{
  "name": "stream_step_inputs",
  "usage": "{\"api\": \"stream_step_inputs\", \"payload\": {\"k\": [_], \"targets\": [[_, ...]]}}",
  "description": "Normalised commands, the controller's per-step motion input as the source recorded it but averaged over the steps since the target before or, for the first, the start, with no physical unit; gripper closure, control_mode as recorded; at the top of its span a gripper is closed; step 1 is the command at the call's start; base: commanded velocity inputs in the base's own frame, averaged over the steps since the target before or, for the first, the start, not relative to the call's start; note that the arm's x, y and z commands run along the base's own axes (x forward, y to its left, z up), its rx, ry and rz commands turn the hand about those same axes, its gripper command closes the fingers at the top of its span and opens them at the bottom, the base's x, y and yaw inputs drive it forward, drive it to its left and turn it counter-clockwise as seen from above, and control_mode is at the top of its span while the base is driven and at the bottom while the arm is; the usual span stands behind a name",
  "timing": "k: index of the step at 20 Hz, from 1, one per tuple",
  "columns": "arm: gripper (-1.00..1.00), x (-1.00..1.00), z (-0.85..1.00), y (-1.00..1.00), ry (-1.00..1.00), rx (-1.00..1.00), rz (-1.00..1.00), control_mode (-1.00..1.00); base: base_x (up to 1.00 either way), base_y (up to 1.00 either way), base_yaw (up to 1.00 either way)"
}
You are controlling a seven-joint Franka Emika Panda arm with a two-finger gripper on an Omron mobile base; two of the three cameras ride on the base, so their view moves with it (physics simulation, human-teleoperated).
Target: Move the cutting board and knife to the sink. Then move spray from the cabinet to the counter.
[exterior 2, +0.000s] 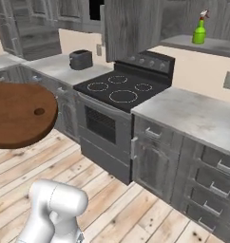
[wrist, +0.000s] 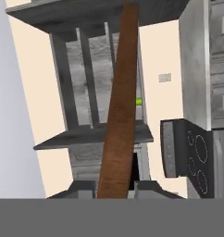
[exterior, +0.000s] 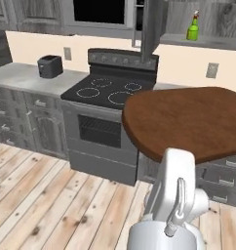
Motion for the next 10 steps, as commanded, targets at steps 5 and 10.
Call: {"api": "stream_step_inputs", "payload": {"k": [5,10], "targets": [[1.0,0.0,0.0,0.0,0.0,0.0,0.0,1.0,0.28,0.87,0.16],[1.0,0.0,0.0,0.0,0.0,0.0,0.0,1.0,0.13,0.9,0.21]]}}
